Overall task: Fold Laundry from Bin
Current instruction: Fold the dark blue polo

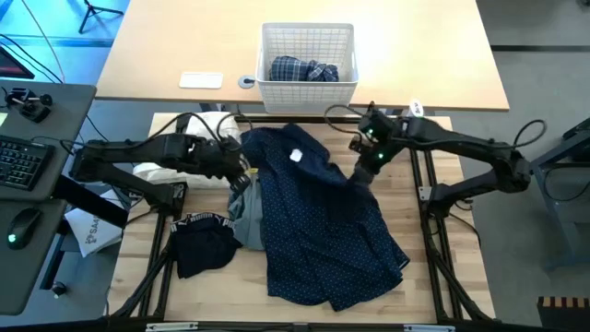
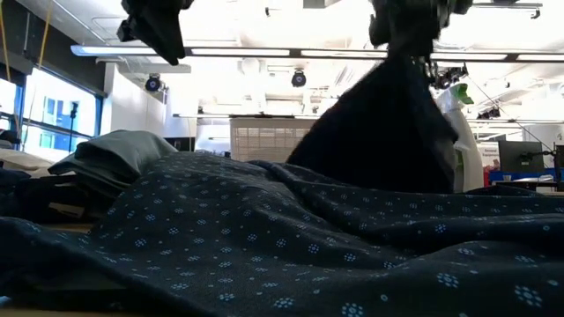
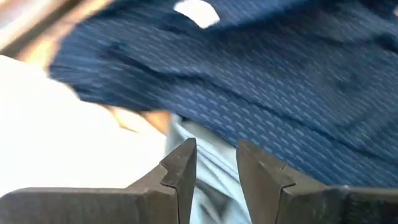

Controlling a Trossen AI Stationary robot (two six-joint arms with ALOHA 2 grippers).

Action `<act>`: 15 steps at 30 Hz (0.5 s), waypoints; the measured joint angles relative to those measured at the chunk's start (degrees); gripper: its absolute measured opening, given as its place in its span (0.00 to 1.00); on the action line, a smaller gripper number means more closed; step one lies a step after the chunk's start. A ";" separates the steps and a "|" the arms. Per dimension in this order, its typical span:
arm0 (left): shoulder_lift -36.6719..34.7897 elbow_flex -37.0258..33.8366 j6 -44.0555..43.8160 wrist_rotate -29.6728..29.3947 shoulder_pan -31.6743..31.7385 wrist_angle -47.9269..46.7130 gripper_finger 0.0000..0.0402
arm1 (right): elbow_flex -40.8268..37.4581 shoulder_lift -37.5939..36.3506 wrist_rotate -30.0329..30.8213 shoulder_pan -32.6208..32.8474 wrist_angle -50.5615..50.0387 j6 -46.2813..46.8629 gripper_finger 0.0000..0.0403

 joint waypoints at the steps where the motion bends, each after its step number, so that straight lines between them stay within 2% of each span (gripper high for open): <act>1: -0.34 0.00 -0.03 -1.72 0.04 -0.06 0.26 | 1.57 0.00 4.10 -0.29 -0.82 -0.59 0.00; 4: -1.09 0.00 0.03 -4.85 0.08 0.06 0.26 | 4.56 1.11 24.86 -1.36 -2.18 -0.93 0.00; 6: -1.07 0.00 0.08 -5.89 0.08 0.05 0.26 | 6.21 2.52 39.86 -3.18 -4.92 -5.38 0.00; 9: -1.05 0.00 1.59 -6.25 0.38 0.19 0.26 | 8.22 4.79 71.28 -5.73 -9.61 -5.69 0.00; 10: -0.94 0.00 1.97 -6.23 0.42 0.17 0.26 | 8.77 5.39 78.55 -6.55 -9.94 -5.83 0.00; 12: -0.73 0.00 2.03 -6.10 0.42 0.11 0.26 | 10.38 5.77 83.72 -7.81 -9.11 -8.84 0.02; 15: -0.83 0.00 1.96 -5.88 0.41 0.09 0.26 | 12.55 5.70 80.45 -8.73 -7.30 -11.84 0.09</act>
